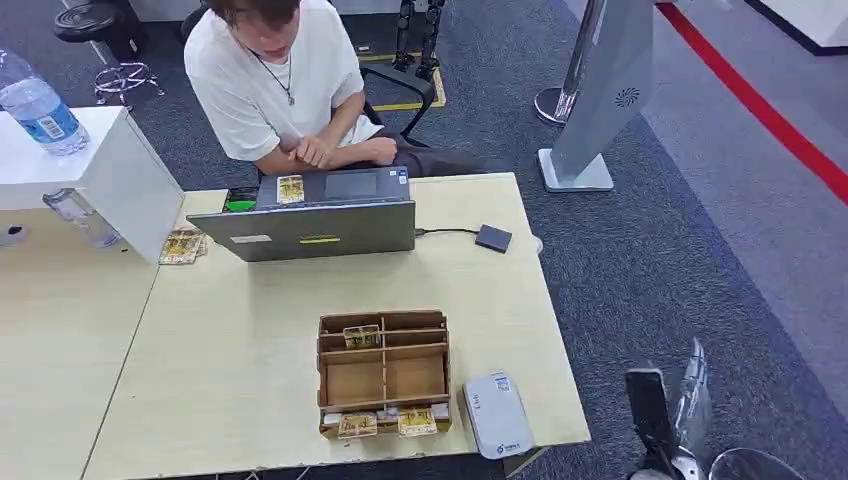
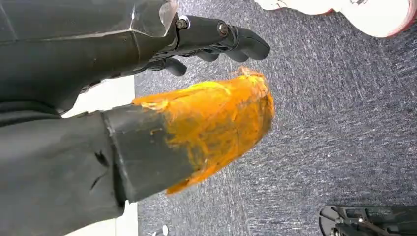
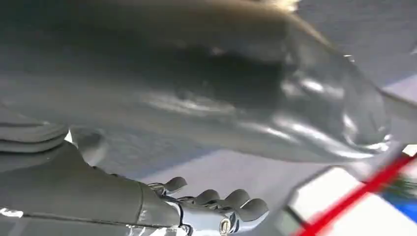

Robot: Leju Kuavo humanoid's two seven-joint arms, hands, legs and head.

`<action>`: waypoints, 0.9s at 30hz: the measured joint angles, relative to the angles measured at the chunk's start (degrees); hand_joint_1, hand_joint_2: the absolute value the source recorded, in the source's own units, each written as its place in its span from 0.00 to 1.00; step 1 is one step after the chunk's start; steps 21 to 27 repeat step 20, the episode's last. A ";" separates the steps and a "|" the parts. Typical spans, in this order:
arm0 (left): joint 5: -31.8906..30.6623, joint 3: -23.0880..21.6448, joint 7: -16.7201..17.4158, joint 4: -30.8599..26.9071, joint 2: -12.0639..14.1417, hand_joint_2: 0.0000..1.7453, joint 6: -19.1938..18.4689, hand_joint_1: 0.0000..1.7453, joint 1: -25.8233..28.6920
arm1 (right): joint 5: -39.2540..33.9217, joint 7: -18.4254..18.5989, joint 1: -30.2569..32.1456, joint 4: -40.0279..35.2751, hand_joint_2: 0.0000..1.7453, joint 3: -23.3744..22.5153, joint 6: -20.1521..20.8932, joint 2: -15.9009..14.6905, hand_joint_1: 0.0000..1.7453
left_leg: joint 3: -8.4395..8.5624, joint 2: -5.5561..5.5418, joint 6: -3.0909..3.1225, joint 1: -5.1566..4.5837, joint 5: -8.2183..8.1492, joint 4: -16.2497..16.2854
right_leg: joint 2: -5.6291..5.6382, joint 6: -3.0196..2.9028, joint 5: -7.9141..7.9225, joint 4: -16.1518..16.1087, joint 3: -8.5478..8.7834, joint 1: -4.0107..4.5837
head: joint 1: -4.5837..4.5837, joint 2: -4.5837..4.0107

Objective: Pass the card to the sensor for recognition and then transmit it.

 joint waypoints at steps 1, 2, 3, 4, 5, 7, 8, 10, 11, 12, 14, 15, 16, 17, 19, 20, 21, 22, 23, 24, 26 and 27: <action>-0.09 0.02 0.02 0.00 0.00 0.00 0.00 0.00 0.00 | -0.38 -0.51 -0.71 2.60 0.00 -1.37 0.13 -0.07 0.00 | 0.00 0.00 0.00 0.00 0.00 0.00 | 0.00 0.00 0.00 0.00 0.00 0.00 | 0.00 0.00; -0.24 0.04 0.02 0.00 0.00 0.00 0.00 0.00 0.00 | -0.68 -1.01 -1.46 5.41 0.00 -2.84 0.18 -0.31 0.00 | 0.00 0.00 0.00 -0.01 0.00 0.00 | 0.00 0.00 0.00 0.00 0.00 0.00 | 0.00 0.00; -0.35 0.04 0.04 0.00 0.00 0.00 0.00 0.00 0.00 | -0.94 -1.14 -2.11 8.51 0.00 -4.36 0.18 -0.55 0.00 | -0.01 -0.01 0.00 -0.01 0.00 0.00 | -0.01 0.00 0.00 0.00 0.00 0.00 | 0.00 0.00; -0.39 0.07 0.22 0.00 0.00 0.00 0.00 0.00 0.00 | -1.05 -1.12 -2.91 11.59 0.00 -5.76 0.15 -0.90 0.00 | 0.00 0.00 0.00 0.00 0.00 0.00 | 0.00 0.00 0.00 0.00 0.00 0.00 | 0.00 0.00; -0.50 0.09 0.35 0.00 0.00 0.00 0.00 0.00 -0.01 | -1.03 -0.92 -3.55 14.30 0.00 -6.85 0.00 -1.31 0.00 | 0.00 0.00 0.00 -0.01 0.00 0.00 | 0.00 0.00 0.00 0.00 -0.01 0.00 | 0.00 0.00; -0.83 0.11 0.37 0.00 0.00 0.00 0.00 0.00 -0.01 | -0.48 0.23 -4.68 20.84 0.00 -9.01 -0.28 -2.38 0.00 | -0.01 -0.01 0.00 0.00 0.00 0.00 | -0.01 0.00 0.00 0.00 -0.01 0.00 | 0.02 0.00; -0.94 0.11 0.37 0.00 0.00 0.00 0.00 0.00 0.00 | -0.44 0.43 -5.00 23.39 0.00 -9.80 -0.39 -2.78 0.00 | -0.01 -0.02 0.00 -0.01 0.00 0.00 | -0.02 0.00 0.00 0.00 -0.01 0.00 | 0.00 0.00; -1.00 0.22 0.37 0.00 0.02 0.00 0.02 0.00 -0.01 | 0.04 2.10 -5.56 28.39 0.00 -11.18 -0.39 -3.48 0.00 | -0.01 -0.01 0.00 0.00 0.00 0.00 | -0.01 0.00 0.00 0.00 -0.02 0.00 | 0.00 0.00; -1.00 0.33 0.37 0.00 0.02 0.00 0.02 0.00 -0.04 | 0.30 3.10 -5.67 30.56 0.00 -11.66 -0.39 -3.83 0.00 | -0.02 -0.01 0.00 0.00 -0.01 0.00 | -0.01 0.00 0.00 0.00 -0.03 0.00 | 0.00 0.00; -1.00 0.52 0.37 0.00 0.00 0.00 0.04 0.00 -0.05 | 0.94 4.61 -5.73 32.77 0.00 -12.10 -0.31 -4.02 0.00 | -0.02 -0.01 0.00 0.00 -0.01 -0.01 | -0.01 0.00 -0.01 0.00 -0.03 0.01 | 0.00 0.00; -1.00 0.74 0.37 0.00 0.02 0.00 0.04 0.00 -0.04 | 1.99 7.76 -5.75 36.37 0.00 -12.56 0.02 -4.31 0.00 | -0.03 -0.01 0.00 0.00 0.00 -0.01 | -0.01 0.00 -0.01 0.00 -0.05 0.01 | 0.00 0.00; -1.00 0.90 0.37 0.00 0.02 0.00 0.04 0.00 -0.05 | 2.55 9.32 -5.70 38.08 0.00 -12.75 0.37 -4.39 0.00 | -0.03 -0.01 0.00 0.00 0.00 -0.02 | -0.01 0.00 -0.01 0.00 -0.05 0.01 | 0.00 0.00; -1.00 0.96 0.37 0.00 0.02 0.00 0.07 0.00 -0.05 | 3.19 10.80 -5.69 39.45 0.00 -12.84 0.77 -4.42 0.00 | -0.02 -0.01 0.00 0.00 0.00 -0.02 | 0.00 0.00 -0.01 0.00 -0.05 0.01 | -0.02 0.00; -1.00 1.03 0.37 0.00 0.04 0.00 0.07 0.00 -0.05 | 3.76 12.20 -5.66 40.78 0.00 -12.86 1.25 -4.42 0.00 | -0.02 0.00 0.00 0.01 0.00 -0.02 | 0.00 0.00 -0.01 0.00 -0.05 0.01 | 0.00 0.00; -1.03 1.07 0.37 0.00 0.04 0.00 0.11 0.00 -0.06 | 5.35 15.44 -5.46 43.15 0.00 -12.86 2.79 -4.42 0.00 | -0.03 0.00 -0.01 0.01 0.00 -0.02 | -0.01 0.00 -0.01 0.00 -0.05 0.01 | 0.00 0.00; -1.03 1.11 0.35 0.00 0.04 0.00 0.13 0.00 -0.06 | 6.08 16.59 -5.38 43.99 0.00 -12.86 3.32 -4.39 0.00 | -0.03 0.00 -0.01 0.01 0.00 -0.03 | -0.01 0.00 -0.01 0.00 -0.05 0.01 | -0.02 0.00; -1.03 1.11 0.35 0.00 0.04 0.00 0.13 0.00 -0.06 | 6.08 16.59 -5.38 43.99 0.00 -12.86 3.32 -4.39 0.00 | -0.03 0.00 -0.01 0.01 0.00 -0.03 | -0.01 0.00 -0.01 0.00 -0.05 0.01 | -0.02 0.00; -1.03 1.11 0.35 0.00 0.04 0.00 0.13 0.00 -0.06 | 6.08 16.59 -5.38 43.99 0.00 -12.86 3.32 -4.39 0.00 | -0.03 0.00 -0.01 0.01 0.00 -0.03 | -0.01 0.00 -0.01 0.00 -0.05 0.01 | -0.02 0.00; -1.03 1.11 0.35 0.00 0.04 0.00 0.13 0.00 -0.06 | 6.08 16.59 -5.38 43.99 0.00 -12.86 3.32 -4.39 0.00 | -0.03 0.00 -0.01 0.01 0.00 -0.03 | -0.01 0.00 -0.01 0.00 -0.05 0.01 | -0.02 0.00; -1.03 1.11 0.35 0.00 0.04 0.00 0.13 0.00 -0.06 | 6.08 16.59 -5.38 43.99 0.00 -12.86 3.32 -4.39 0.00 | -0.03 0.00 -0.01 0.01 0.00 -0.03 | -0.01 0.00 -0.01 0.00 -0.05 0.01 | -0.02 0.00; -1.03 1.11 0.35 0.00 0.04 0.00 0.13 0.00 -0.06 | 6.08 16.59 -5.38 43.99 0.00 -12.86 3.32 -4.39 0.00 | -0.03 0.00 -0.01 0.01 0.00 -0.03 | -0.01 0.00 -0.01 0.00 -0.05 0.01 | -0.02 0.00; -1.03 1.11 0.35 0.00 0.04 0.00 0.13 0.00 -0.06 | 6.08 16.59 -5.38 43.99 0.00 -12.86 3.32 -4.39 0.00 | -0.03 0.00 -0.01 0.01 0.00 -0.03 | -0.01 0.00 -0.01 0.00 -0.05 0.01 | -0.02 0.00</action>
